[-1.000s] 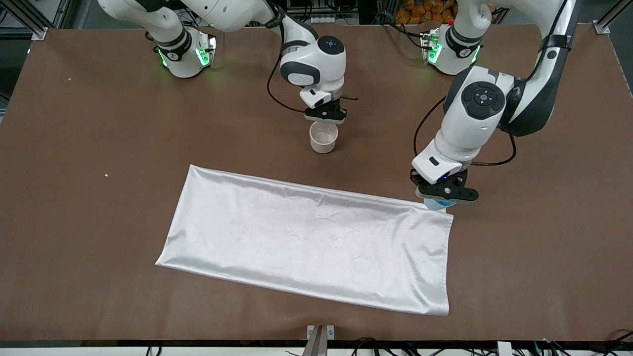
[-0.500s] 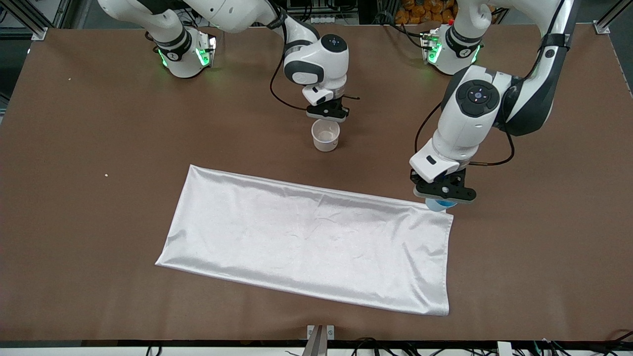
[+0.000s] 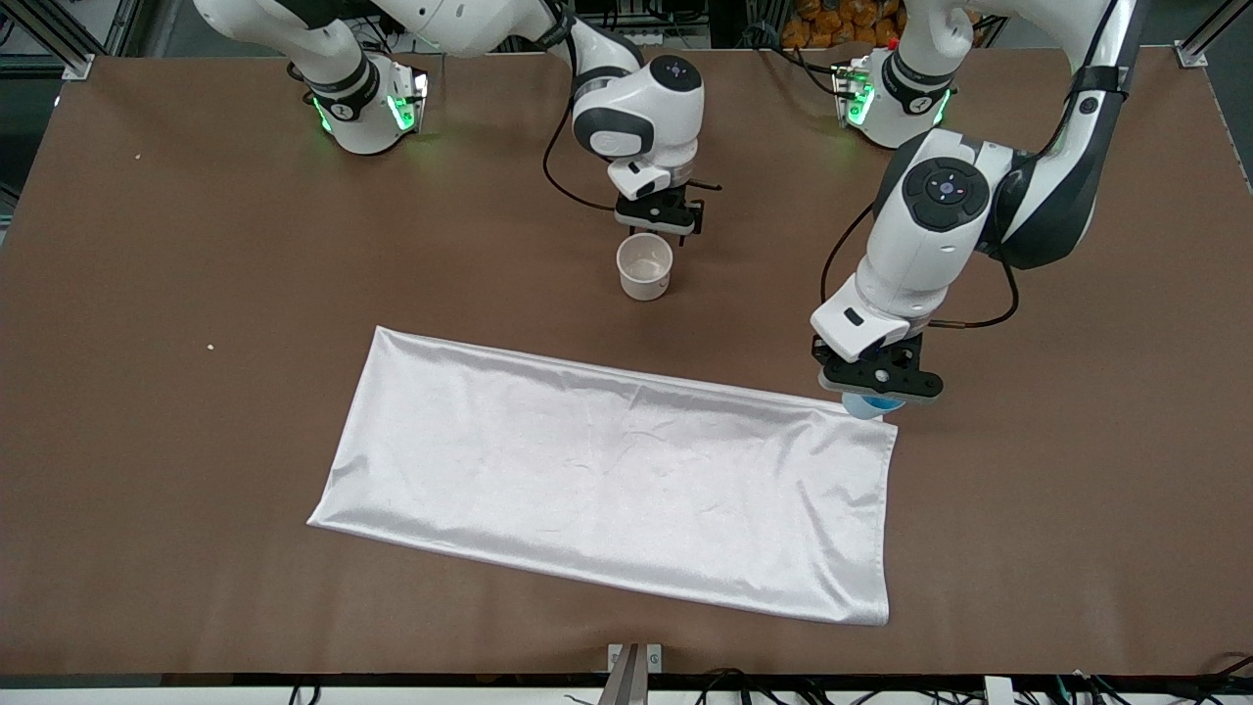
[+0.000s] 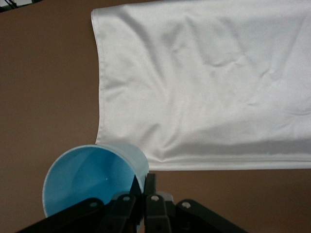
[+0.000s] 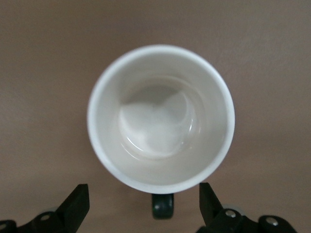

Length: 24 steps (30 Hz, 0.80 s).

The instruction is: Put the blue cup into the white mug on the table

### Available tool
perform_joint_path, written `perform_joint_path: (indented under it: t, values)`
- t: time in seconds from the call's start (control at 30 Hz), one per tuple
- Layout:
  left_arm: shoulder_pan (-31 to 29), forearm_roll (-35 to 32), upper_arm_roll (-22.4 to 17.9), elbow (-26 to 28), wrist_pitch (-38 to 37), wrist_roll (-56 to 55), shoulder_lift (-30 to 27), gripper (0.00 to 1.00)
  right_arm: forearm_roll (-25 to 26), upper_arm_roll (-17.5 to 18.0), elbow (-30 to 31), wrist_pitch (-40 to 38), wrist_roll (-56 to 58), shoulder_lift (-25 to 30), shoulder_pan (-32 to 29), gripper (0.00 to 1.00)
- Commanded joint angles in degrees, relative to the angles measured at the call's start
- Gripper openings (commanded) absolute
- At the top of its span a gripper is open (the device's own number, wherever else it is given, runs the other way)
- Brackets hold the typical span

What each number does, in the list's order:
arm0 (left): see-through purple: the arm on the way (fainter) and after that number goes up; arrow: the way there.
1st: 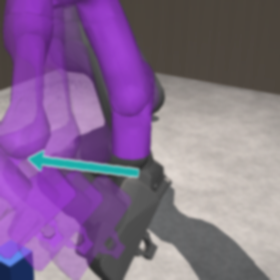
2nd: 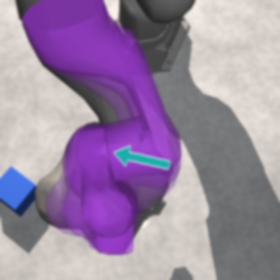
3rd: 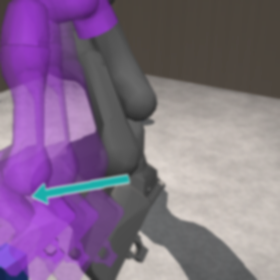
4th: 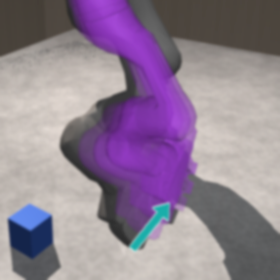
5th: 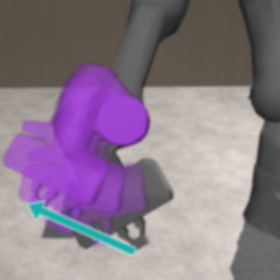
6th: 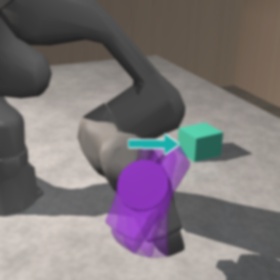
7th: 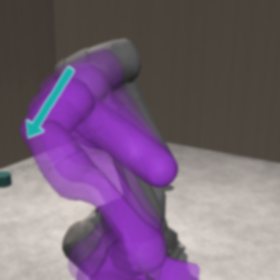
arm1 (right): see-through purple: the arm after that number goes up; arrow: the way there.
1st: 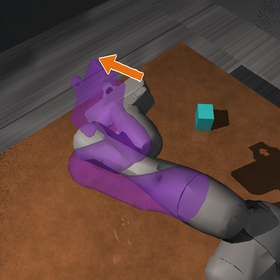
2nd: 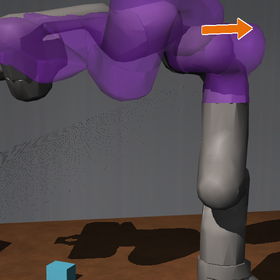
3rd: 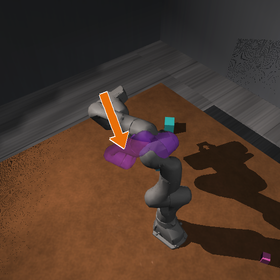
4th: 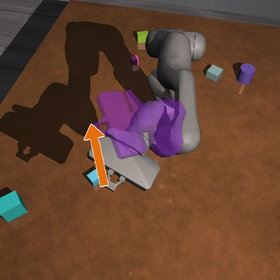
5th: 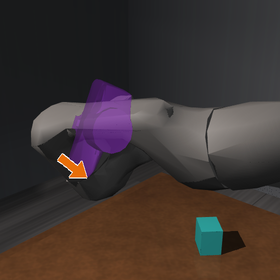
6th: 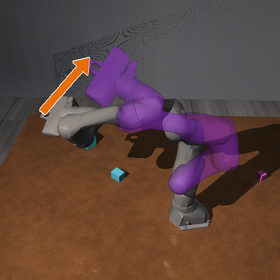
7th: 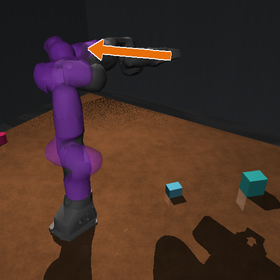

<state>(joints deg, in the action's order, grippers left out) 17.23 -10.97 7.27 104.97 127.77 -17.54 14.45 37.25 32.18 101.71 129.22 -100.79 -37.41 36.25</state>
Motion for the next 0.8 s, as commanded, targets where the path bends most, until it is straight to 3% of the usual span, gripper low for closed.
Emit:
perform_joint_path:
  t: [0.0,0.23,0.47,0.77]
  values:
    - [0.4,-1.9,0.4,-0.1,-0.6,-2.8,-0.7,0.0,0.9,1.7,-2.8,-2.6,-1.0,0.4,-1.5,1.0]
    - [2.7,-1.9,0.6,-0.1,-0.6,-6.4,-0.8,0.0,-2.2,3.2,-2.8,-2.7,3.6,4.2,-6.2,1.0]
    - [6.0,-1.9,0.8,-0.4,-0.6,-10.1,-1.1,0.0,-10.1,2.9,-2.7,-3.5,20.3,7.3,-13.4,1.0]
    - [11.2,-1.8,1.0,-2.6,-4.6,-16.1,-1.2,0.0,-13.5,2.6,-2.7,-5.6,38.5,8.8,-25.7,1.0]
